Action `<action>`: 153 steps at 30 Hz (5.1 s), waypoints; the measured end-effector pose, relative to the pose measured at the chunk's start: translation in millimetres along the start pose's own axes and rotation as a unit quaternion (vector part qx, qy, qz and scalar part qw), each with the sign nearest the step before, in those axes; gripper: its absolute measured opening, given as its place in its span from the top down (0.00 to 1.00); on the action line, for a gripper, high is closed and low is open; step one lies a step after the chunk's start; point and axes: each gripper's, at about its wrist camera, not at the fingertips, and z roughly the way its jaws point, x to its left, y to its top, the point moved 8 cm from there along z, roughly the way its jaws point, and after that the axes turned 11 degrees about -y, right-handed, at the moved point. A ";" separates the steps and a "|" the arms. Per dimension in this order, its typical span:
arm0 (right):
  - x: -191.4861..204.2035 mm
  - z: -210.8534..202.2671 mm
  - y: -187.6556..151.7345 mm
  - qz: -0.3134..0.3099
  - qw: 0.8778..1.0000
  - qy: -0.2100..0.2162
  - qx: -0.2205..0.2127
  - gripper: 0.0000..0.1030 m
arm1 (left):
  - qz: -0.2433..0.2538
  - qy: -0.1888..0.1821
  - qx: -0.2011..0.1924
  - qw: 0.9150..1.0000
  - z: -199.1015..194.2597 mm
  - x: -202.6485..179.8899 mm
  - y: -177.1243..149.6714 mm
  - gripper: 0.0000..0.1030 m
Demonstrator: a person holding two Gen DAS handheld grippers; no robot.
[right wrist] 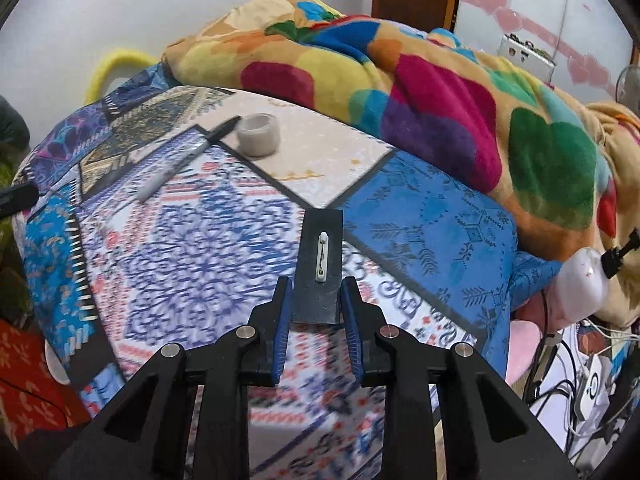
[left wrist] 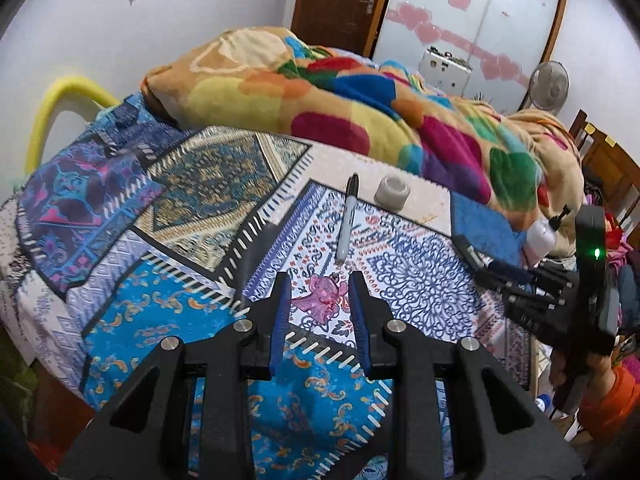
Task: Collect trash
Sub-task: 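Grasp the black plate with the right tool while the left tool holds the keychain, then carry the keychain and black plate with both tools over the white bin, then open both tools to drop the keychain and plate into the bin, then move both open tools back toward the bed, then grasp the black marker with the left tool while the right tool grasps the white tape roll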
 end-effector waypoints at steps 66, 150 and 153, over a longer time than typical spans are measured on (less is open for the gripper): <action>473.2 -161.7 -60.9 -0.224 0.941 0.253 0.036 0.78 | -0.240 0.178 0.011 0.954 -272.7 291.8 -249.8 0.72; 38.0 -19.8 82.4 0.046 0.998 0.043 -0.019 0.31 | -0.014 0.038 0.047 0.998 26.1 21.2 13.0 0.34; 41.4 1.7 90.5 0.047 0.998 0.047 -0.010 0.31 | -0.012 0.034 0.054 0.998 44.6 22.2 14.3 0.34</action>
